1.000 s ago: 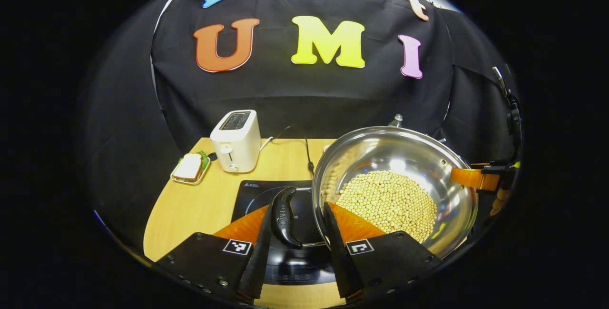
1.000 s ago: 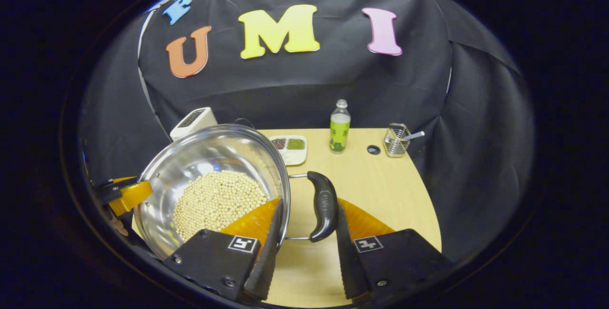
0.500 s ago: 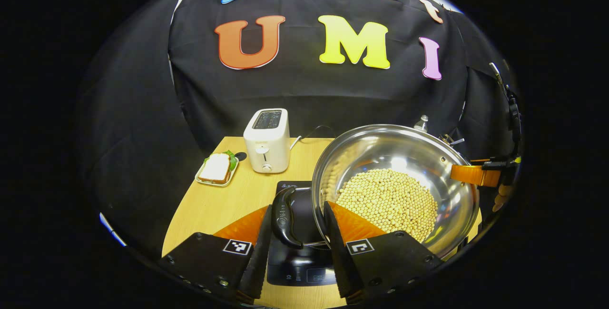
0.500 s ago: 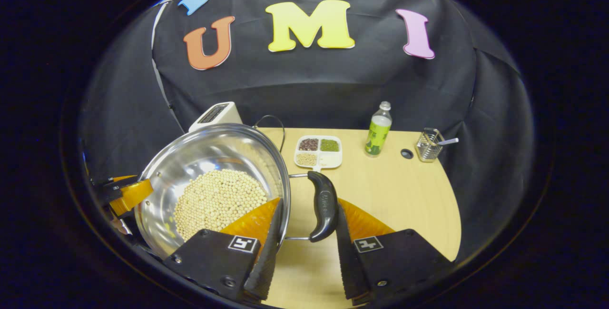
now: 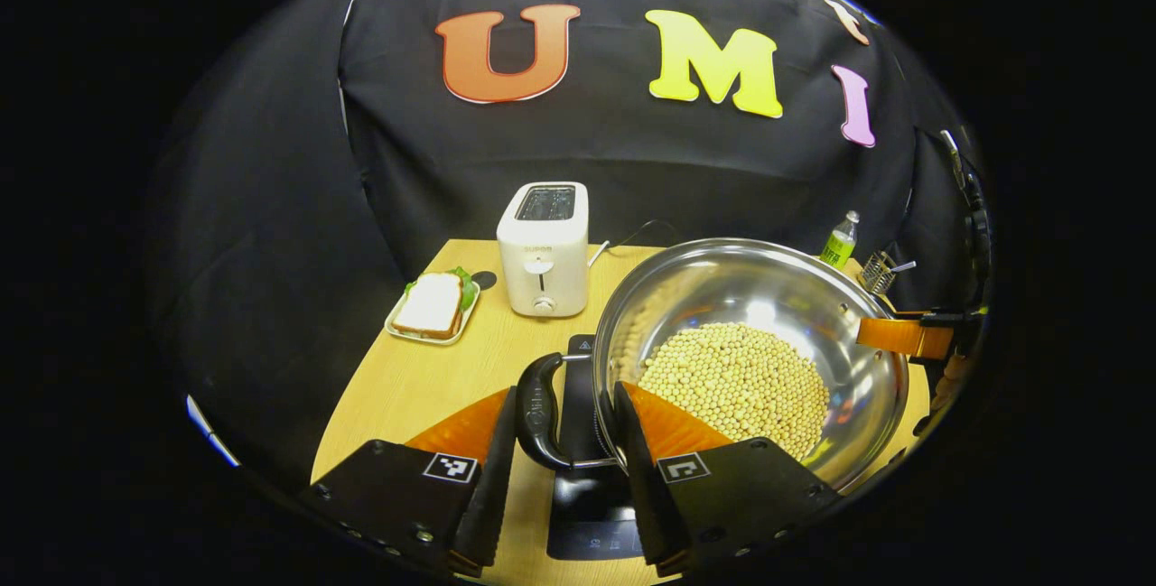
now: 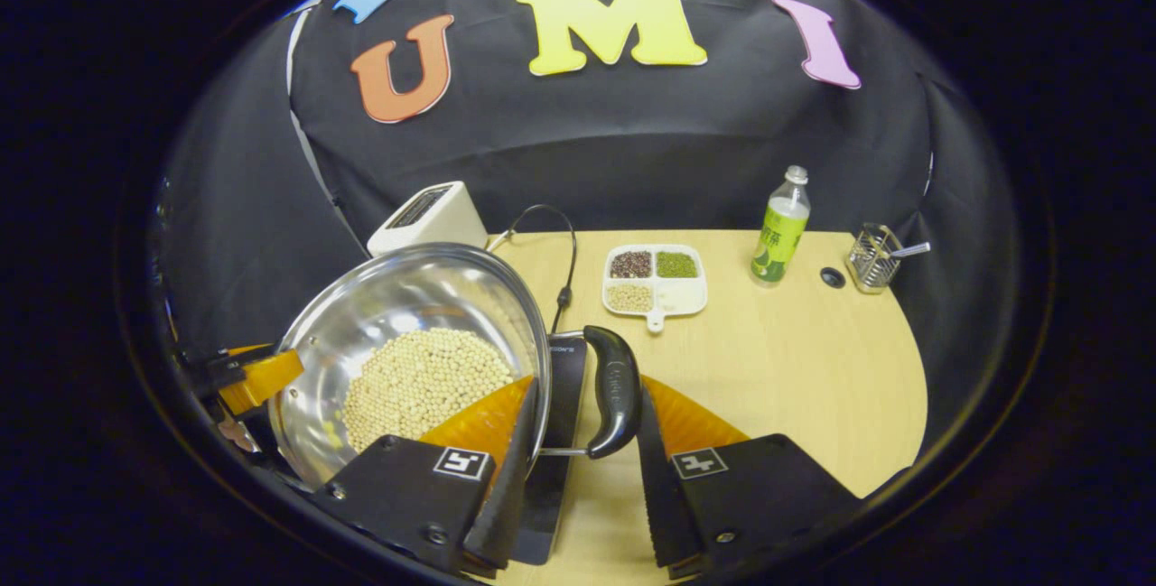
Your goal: First push the handle of the pot to place it horizontally, then grasp the pot with both hands and set it on the induction cooktop.
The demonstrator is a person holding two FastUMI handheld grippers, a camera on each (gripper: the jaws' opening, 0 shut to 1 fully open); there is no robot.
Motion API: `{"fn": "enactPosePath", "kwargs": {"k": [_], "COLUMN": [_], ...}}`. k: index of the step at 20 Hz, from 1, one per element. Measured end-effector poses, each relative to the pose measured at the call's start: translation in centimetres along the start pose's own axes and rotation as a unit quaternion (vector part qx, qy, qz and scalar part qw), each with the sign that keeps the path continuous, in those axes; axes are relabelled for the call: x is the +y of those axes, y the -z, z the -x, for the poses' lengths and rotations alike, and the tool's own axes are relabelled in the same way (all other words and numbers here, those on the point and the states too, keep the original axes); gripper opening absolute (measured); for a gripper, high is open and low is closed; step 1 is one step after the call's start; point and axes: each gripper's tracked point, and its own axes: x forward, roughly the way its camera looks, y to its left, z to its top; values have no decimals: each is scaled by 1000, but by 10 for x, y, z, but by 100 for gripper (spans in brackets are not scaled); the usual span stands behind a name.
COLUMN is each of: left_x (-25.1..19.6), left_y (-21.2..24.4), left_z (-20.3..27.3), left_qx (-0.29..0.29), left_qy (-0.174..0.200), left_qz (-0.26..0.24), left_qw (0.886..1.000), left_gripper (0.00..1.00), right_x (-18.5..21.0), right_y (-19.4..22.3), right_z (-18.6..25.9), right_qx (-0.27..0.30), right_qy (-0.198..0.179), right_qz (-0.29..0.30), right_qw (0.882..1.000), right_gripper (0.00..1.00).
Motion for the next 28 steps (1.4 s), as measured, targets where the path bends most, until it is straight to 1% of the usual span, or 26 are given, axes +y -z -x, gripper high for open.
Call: {"fn": "enactPosePath", "kwargs": {"k": [3, 5, 9, 14, 15, 16, 17, 18, 20, 24, 25, 27, 28], "left_x": [10, 15, 19, 16, 16, 16, 17, 17, 16, 17, 17, 17, 17], "left_y": [9, 14, 25, 41, 40, 38, 42, 41, 41, 41, 41, 41, 41], "left_z": [-20, -35, -58, -75, -73, -78, -77, -78, -78, -78, -78, -79, -79], "left_qx": [11, 16, 26, 31, 17, 10, 14, 7, 9, 10, 10, 10, 10], "left_qy": [-7, -11, -13, -21, -23, -20, -21, -21, -21, -26, -28, -26, -22], "left_qz": [3, 5, 11, 8, 7, 11, 13, 12, 11, 10, 12, 17, 22], "left_qw": [1000, 1000, 1000, 999, 1000, 1000, 1000, 1000, 1000, 1000, 999, 999, 999], "left_gripper": [57, 58, 58, 58, 57, 57, 53, 58, 58, 58, 67, 67, 58], "right_x": [4, 6, 8, -1, -1, 0, -2, -2, -2, -3, -1, -1, -1], "right_y": [5, 9, 17, 45, 42, 45, 42, 43, 41, 40, 39, 38, 38], "right_z": [-21, -33, -53, -69, -67, -77, -72, -74, -73, -75, -75, -75, -75], "right_qx": [-4, -7, -12, 1, -8, -11, -19, -21, -27, -37, -41, -50, -50], "right_qy": [3, 8, 9, 17, 11, 6, 0, -2, -1, -8, -11, -17, -18], "right_qz": [8, 12, 7, -4, -11, -13, -20, -20, -14, -22, -26, -38, -38], "right_qw": [1000, 1000, 1000, 1000, 1000, 1000, 1000, 1000, 1000, 999, 999, 998, 998], "right_gripper": [59, 58, 58, 59, 59, 60, 60, 60, 60, 60, 61, 61, 62]}}
